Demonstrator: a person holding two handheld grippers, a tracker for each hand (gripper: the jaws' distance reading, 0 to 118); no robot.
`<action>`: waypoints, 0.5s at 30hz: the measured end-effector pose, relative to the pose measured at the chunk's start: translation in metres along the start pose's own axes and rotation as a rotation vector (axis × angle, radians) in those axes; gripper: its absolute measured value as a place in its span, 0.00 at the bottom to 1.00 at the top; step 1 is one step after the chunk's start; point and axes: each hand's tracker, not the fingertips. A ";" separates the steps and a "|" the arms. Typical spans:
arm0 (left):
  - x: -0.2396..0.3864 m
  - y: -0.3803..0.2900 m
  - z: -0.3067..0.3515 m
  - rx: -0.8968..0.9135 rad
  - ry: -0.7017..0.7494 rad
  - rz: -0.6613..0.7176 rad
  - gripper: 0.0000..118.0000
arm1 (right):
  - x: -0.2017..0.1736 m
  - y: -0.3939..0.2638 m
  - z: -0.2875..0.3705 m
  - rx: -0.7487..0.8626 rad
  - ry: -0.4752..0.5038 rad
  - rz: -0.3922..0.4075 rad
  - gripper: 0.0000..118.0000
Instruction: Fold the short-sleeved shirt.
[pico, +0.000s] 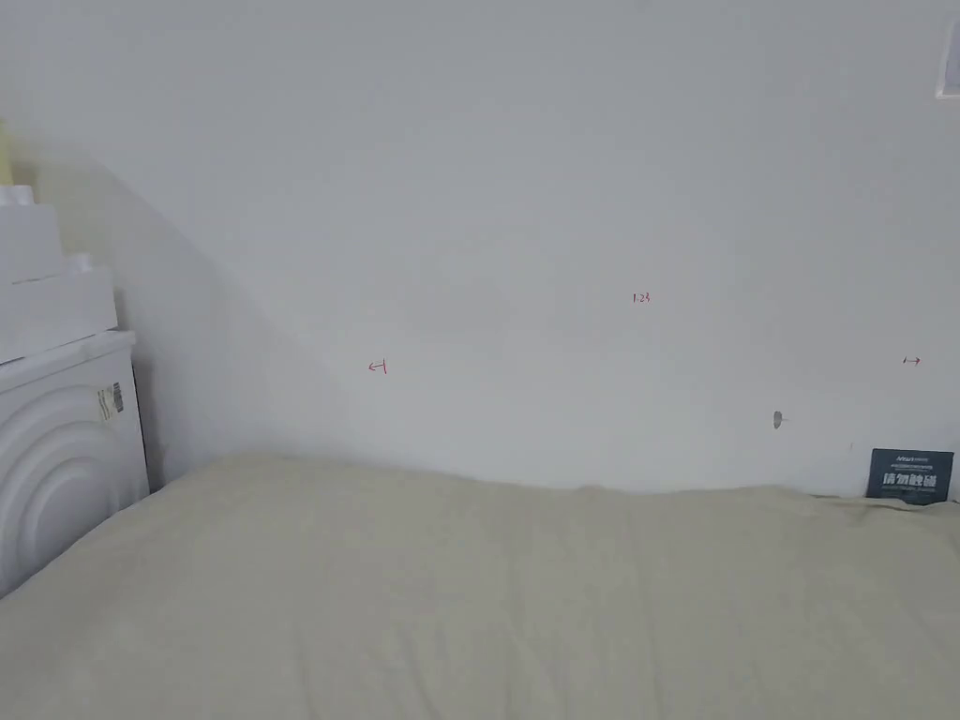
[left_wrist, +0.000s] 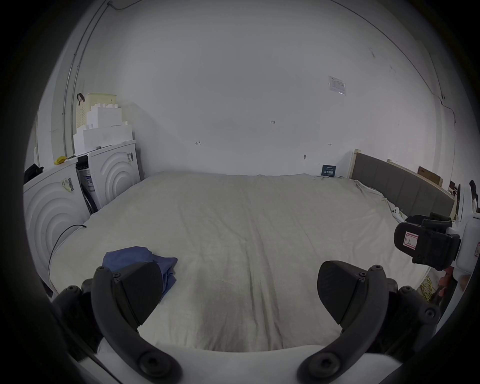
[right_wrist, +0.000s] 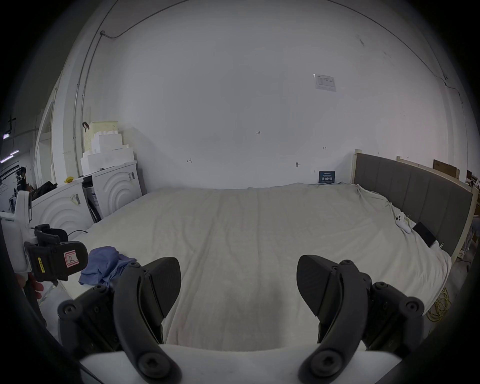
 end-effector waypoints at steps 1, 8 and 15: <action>0.000 0.000 0.000 0.001 -0.001 0.000 1.00 | 0.000 0.000 0.000 0.000 -0.004 0.002 0.80; 0.001 0.002 0.001 0.007 -0.002 0.002 1.00 | 0.000 0.001 0.001 0.003 -0.001 0.005 0.80; 0.002 0.003 0.003 0.015 0.000 -0.003 1.00 | -0.001 0.000 0.001 -0.005 0.003 0.010 0.80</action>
